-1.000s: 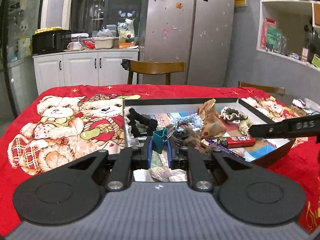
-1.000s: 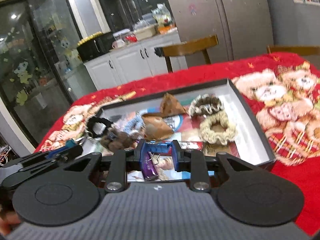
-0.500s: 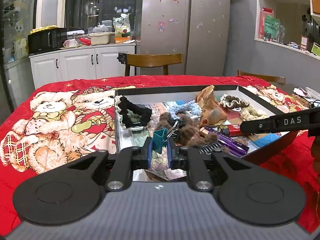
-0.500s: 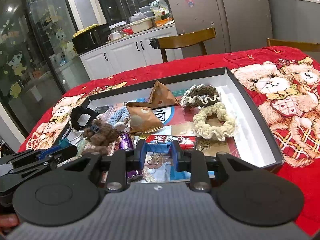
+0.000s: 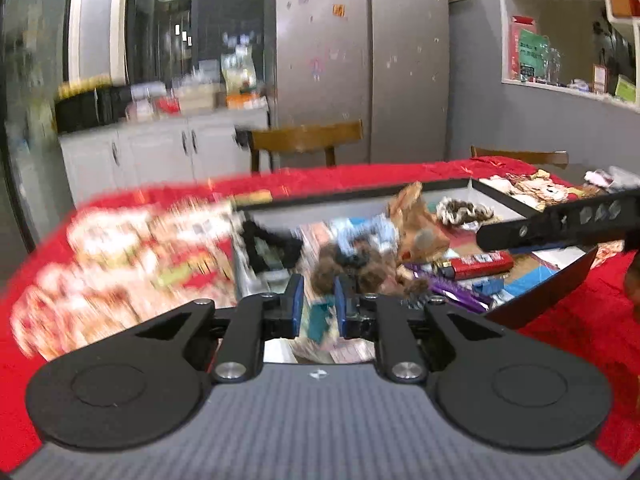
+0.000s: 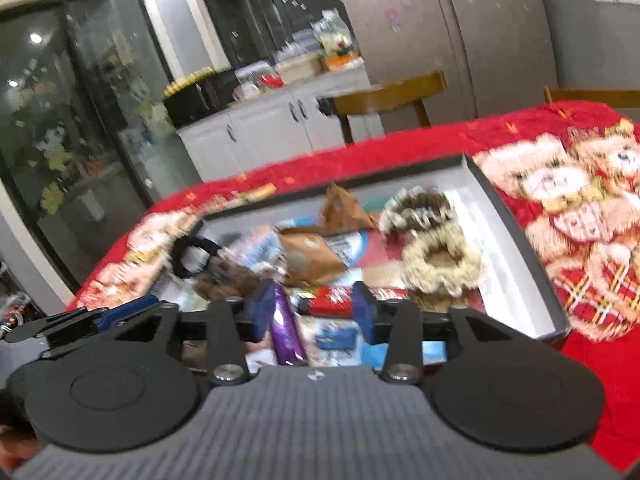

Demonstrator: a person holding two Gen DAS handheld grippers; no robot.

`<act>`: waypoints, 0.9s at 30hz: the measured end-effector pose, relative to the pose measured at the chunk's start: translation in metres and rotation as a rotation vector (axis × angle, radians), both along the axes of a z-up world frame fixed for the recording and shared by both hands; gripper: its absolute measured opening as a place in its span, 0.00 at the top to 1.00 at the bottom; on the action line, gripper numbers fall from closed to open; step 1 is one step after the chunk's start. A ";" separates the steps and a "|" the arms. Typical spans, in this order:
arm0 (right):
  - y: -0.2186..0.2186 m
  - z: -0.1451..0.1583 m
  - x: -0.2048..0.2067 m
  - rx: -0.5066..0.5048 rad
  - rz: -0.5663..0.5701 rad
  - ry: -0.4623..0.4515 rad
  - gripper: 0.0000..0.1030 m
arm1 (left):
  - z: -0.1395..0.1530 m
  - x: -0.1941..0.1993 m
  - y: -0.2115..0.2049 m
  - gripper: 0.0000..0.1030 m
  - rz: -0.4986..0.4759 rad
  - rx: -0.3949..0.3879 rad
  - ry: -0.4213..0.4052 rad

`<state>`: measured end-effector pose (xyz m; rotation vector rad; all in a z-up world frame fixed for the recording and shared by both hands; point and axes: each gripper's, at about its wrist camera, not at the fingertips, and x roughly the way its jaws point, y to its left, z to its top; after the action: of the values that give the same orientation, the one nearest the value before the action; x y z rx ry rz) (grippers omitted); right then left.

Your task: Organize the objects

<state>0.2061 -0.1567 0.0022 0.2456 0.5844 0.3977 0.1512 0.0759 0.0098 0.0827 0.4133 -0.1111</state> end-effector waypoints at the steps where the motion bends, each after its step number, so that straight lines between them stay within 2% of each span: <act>1: -0.001 0.006 -0.005 0.012 0.012 -0.021 0.29 | 0.005 -0.005 -0.003 0.65 0.006 0.022 -0.024; 2: -0.002 0.013 -0.012 0.020 0.013 -0.049 0.25 | 0.010 -0.011 -0.005 0.59 0.013 0.036 -0.051; 4: -0.003 0.027 -0.027 0.012 0.003 -0.103 0.21 | 0.024 -0.026 -0.007 0.36 0.026 0.036 -0.107; 8: -0.002 0.055 -0.067 -0.093 -0.029 -0.186 0.01 | 0.052 -0.061 -0.011 0.19 0.057 -0.009 -0.151; 10: 0.002 0.064 -0.092 -0.180 -0.045 -0.219 0.00 | 0.059 -0.080 -0.015 0.13 0.074 -0.039 -0.131; 13: 0.005 0.065 -0.128 -0.274 -0.111 -0.269 0.00 | 0.050 -0.107 -0.021 0.12 0.111 -0.063 -0.054; 16: 0.005 0.054 -0.157 -0.321 -0.165 -0.289 0.00 | 0.033 -0.132 -0.031 0.12 0.156 -0.036 -0.007; 20: 0.004 0.031 -0.180 -0.329 -0.180 -0.261 0.00 | 0.011 -0.157 -0.040 0.12 0.214 0.027 -0.008; 23: 0.006 0.016 -0.189 -0.374 -0.184 -0.250 0.00 | -0.002 -0.166 -0.045 0.11 0.251 0.058 -0.023; 25: 0.006 0.009 -0.194 -0.393 -0.212 -0.247 0.00 | -0.007 -0.163 -0.044 0.11 0.230 0.045 0.014; 27: 0.002 0.004 -0.194 -0.385 -0.234 -0.234 0.00 | -0.006 -0.161 -0.039 0.11 0.199 -0.014 0.048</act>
<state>0.0124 -0.1550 0.0067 -0.1016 0.3856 0.0799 -0.0101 0.0369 0.0033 0.0249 0.4667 0.0800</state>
